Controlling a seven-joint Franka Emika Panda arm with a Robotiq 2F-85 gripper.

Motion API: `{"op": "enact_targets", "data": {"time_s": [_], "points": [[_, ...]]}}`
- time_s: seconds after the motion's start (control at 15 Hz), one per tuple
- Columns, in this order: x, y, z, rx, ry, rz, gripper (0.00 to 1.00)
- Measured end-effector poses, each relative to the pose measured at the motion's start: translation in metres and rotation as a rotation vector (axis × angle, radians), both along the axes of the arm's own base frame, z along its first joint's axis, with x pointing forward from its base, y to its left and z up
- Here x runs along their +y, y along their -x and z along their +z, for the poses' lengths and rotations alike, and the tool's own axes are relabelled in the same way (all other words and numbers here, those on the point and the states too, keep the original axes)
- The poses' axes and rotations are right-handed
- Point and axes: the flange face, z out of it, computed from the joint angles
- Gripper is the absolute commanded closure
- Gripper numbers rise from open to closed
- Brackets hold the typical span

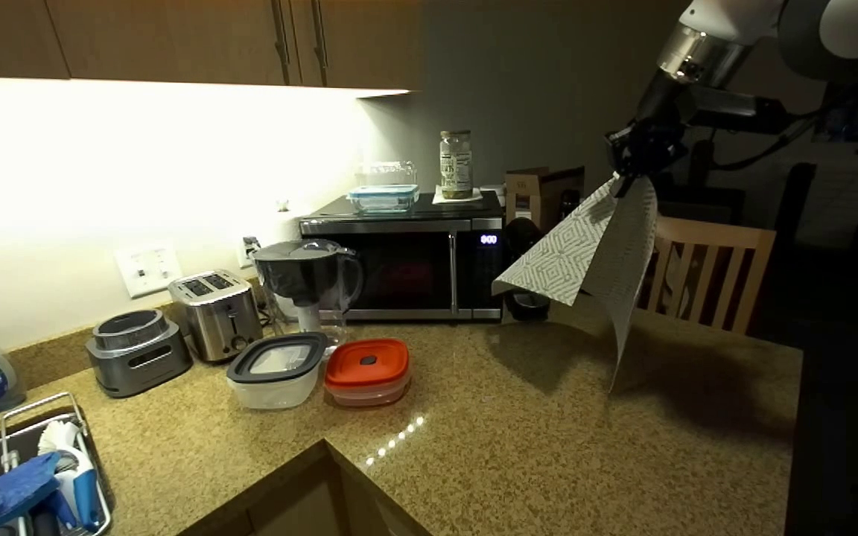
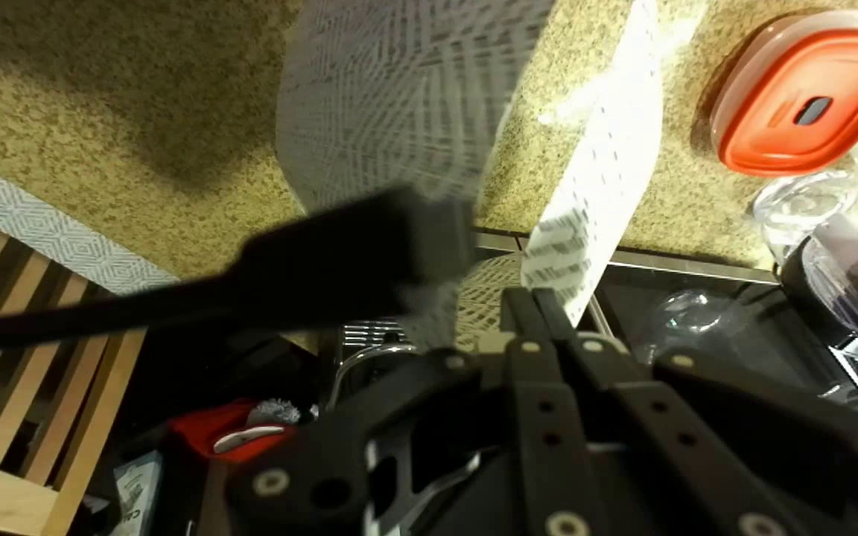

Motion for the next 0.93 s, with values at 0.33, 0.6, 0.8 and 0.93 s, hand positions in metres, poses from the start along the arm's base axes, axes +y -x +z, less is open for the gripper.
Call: {"op": "enact_targets", "data": {"time_s": [0.33, 0.6, 0.8, 0.93], "points": [[0.016, 0.002, -0.002, 0.006, 0.011, 0.048, 1.00], [0.054, 0.014, -0.025, 0.059, 0.037, 0.177, 1.00], [0.079, 0.025, -0.045, 0.105, 0.068, 0.283, 1.00], [0.090, 0.030, -0.058, 0.137, 0.090, 0.350, 0.73]]}}
